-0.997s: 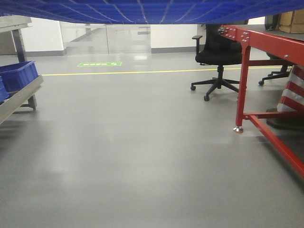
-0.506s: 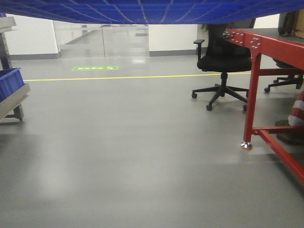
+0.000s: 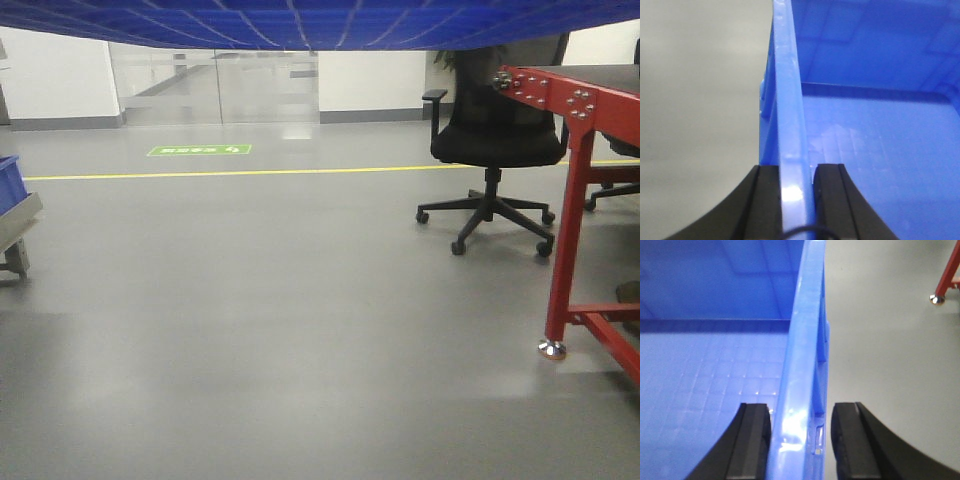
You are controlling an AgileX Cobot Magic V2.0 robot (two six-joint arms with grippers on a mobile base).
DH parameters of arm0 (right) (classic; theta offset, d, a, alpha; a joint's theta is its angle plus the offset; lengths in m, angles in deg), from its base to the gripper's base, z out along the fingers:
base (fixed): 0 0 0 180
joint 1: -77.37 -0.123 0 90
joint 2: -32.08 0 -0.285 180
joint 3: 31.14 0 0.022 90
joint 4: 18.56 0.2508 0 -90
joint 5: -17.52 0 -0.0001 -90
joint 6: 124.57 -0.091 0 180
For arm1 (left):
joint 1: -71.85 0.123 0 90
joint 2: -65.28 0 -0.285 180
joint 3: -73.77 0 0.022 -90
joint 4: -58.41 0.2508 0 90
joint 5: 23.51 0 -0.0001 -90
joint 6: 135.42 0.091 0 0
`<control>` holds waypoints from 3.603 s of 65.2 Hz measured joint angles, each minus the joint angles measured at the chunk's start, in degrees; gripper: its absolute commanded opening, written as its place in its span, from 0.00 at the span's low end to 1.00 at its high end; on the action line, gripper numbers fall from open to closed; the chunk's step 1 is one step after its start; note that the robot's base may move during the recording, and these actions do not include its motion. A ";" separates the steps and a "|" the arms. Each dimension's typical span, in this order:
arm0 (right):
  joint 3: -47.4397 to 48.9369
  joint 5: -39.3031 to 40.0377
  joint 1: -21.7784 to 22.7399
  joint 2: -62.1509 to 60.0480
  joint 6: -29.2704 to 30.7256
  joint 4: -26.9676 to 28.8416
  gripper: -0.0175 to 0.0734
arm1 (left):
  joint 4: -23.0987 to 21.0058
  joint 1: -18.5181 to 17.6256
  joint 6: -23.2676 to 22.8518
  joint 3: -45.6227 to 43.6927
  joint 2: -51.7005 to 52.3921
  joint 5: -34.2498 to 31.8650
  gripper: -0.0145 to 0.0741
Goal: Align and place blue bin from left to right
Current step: 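Drive the base across the floor carrying the blue bin, then drive the base up to the second rack of blue bins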
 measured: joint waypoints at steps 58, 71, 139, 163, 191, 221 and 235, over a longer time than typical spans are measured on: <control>0.10 0.12 0.00 0.00 0.00 0.00 0.10 | 0.44 0.00 0.00 0.00 -0.09 -0.12 0.04; 0.10 0.12 0.00 0.00 0.00 0.00 0.10 | 0.44 0.00 0.00 0.00 -0.09 -0.12 0.04; 0.10 0.23 0.00 0.00 0.00 -0.21 0.10 | 0.66 0.00 0.00 0.00 -0.24 -0.67 0.04; 0.10 0.34 0.00 0.00 0.00 -0.31 0.10 | 0.79 0.00 0.00 0.00 -0.34 -0.67 0.04; 0.10 0.69 0.00 0.00 -0.03 -0.31 0.10 | 1.03 0.00 0.00 0.00 -0.34 -0.67 0.04; 0.10 0.69 0.00 0.00 -0.03 -0.31 0.10 | 1.03 0.00 0.00 0.00 -0.34 -0.67 0.04; 0.10 0.69 0.00 0.00 -0.03 -0.31 0.10 | 1.03 0.00 0.00 0.00 -0.34 -0.67 0.04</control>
